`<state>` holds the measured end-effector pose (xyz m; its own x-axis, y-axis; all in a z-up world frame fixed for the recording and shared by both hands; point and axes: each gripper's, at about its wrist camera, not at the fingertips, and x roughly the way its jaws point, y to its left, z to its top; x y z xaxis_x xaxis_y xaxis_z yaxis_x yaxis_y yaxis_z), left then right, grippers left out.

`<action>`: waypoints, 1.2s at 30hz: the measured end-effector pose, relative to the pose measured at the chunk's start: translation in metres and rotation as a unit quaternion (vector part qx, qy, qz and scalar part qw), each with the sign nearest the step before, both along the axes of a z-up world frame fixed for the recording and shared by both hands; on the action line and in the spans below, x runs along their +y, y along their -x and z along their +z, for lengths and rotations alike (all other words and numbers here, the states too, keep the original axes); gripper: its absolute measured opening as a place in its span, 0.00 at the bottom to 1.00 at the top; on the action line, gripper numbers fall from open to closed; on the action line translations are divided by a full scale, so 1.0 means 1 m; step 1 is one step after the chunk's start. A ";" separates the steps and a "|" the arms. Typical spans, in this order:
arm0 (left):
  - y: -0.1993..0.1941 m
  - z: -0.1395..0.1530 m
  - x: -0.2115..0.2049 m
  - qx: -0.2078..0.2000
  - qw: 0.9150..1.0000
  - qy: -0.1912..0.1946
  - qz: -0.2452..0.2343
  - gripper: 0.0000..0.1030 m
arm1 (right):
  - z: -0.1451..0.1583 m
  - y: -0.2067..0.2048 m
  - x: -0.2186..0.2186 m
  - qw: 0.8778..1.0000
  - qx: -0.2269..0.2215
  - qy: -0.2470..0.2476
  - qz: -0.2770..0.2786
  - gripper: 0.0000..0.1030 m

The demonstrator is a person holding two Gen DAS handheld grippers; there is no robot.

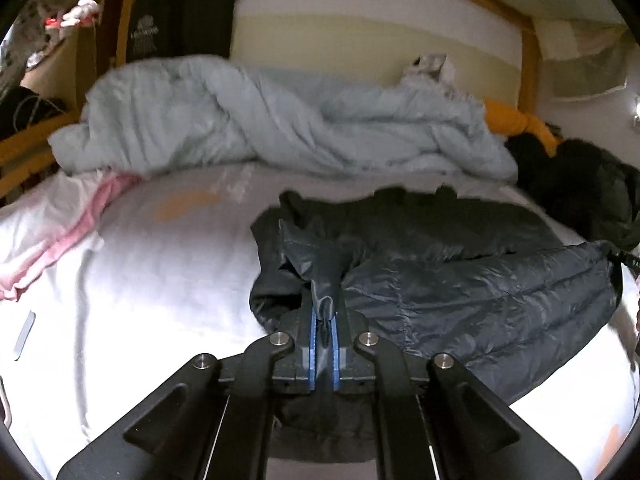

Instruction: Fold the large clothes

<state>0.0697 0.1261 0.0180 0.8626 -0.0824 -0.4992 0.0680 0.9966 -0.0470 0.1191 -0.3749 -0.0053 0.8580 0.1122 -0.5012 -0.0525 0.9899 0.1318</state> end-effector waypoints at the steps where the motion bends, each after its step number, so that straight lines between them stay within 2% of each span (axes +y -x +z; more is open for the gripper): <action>1: 0.003 0.003 0.000 -0.009 1.000 0.003 0.001 0.04 | 0.007 0.008 0.001 1.000 -0.021 0.000 0.001 0.07; 4: 0.005 0.008 0.003 -0.024 1.000 0.003 0.011 0.05 | 0.019 0.017 0.002 0.999 -0.052 -0.003 -0.003 0.07; 6: -0.002 0.005 0.005 -0.014 1.000 0.004 0.017 0.05 | 0.020 0.014 0.004 0.999 -0.047 0.002 -0.009 0.07; 12: -0.036 -0.038 0.000 0.069 0.996 -0.030 0.044 0.10 | -0.016 -0.019 0.009 0.999 0.033 0.019 -0.014 0.07; 17: -0.050 -0.062 0.003 0.116 0.991 -0.043 0.059 0.17 | -0.036 -0.033 0.010 0.997 0.070 0.033 -0.014 0.07; 21: -0.046 -0.060 0.005 0.105 0.991 -0.042 0.067 0.20 | -0.040 -0.034 0.011 0.996 0.076 0.039 -0.017 0.07; 22: -0.043 -0.056 0.005 0.096 0.992 -0.044 0.074 0.31 | -0.039 -0.033 0.010 0.996 0.075 0.040 -0.020 0.08; 23: -0.039 -0.052 0.005 0.083 0.992 -0.049 0.084 0.40 | -0.037 -0.031 0.010 0.996 0.072 0.041 -0.024 0.12; 24: -0.036 -0.047 0.005 0.070 0.992 -0.052 0.091 0.63 | -0.035 -0.029 0.010 0.996 0.070 0.043 -0.032 0.19; 25: -0.030 -0.041 0.005 0.052 0.992 -0.054 0.103 0.77 | -0.032 -0.025 0.010 0.996 0.066 0.050 -0.045 0.24; 26: -0.025 -0.035 0.006 0.033 0.992 -0.051 0.109 0.77 | -0.028 -0.021 0.011 0.995 0.060 0.056 -0.052 0.40; 27: -0.019 -0.030 0.006 0.018 0.993 -0.044 0.105 0.78 | -0.023 -0.015 0.012 0.995 0.048 0.060 -0.056 0.62; 29: -0.010 -0.020 0.005 0.002 0.996 -0.027 0.089 0.79 | -0.011 0.000 0.017 0.995 0.008 0.069 -0.067 0.79; 33: 0.006 -0.007 -0.008 -0.029 0.998 -0.011 0.052 0.93 | 0.011 0.018 0.029 0.997 -0.027 0.050 -0.046 0.85; 36: 0.004 -0.008 -0.021 -0.023 0.999 -0.015 0.030 0.98 | 0.009 0.019 0.044 1.000 -0.017 0.021 0.001 0.87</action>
<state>0.0653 0.1053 0.0099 0.8874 -0.0150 -0.4607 0.0094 0.9999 -0.0143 0.1000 -0.3312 0.0033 0.8740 0.0934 -0.4768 -0.0585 0.9944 0.0875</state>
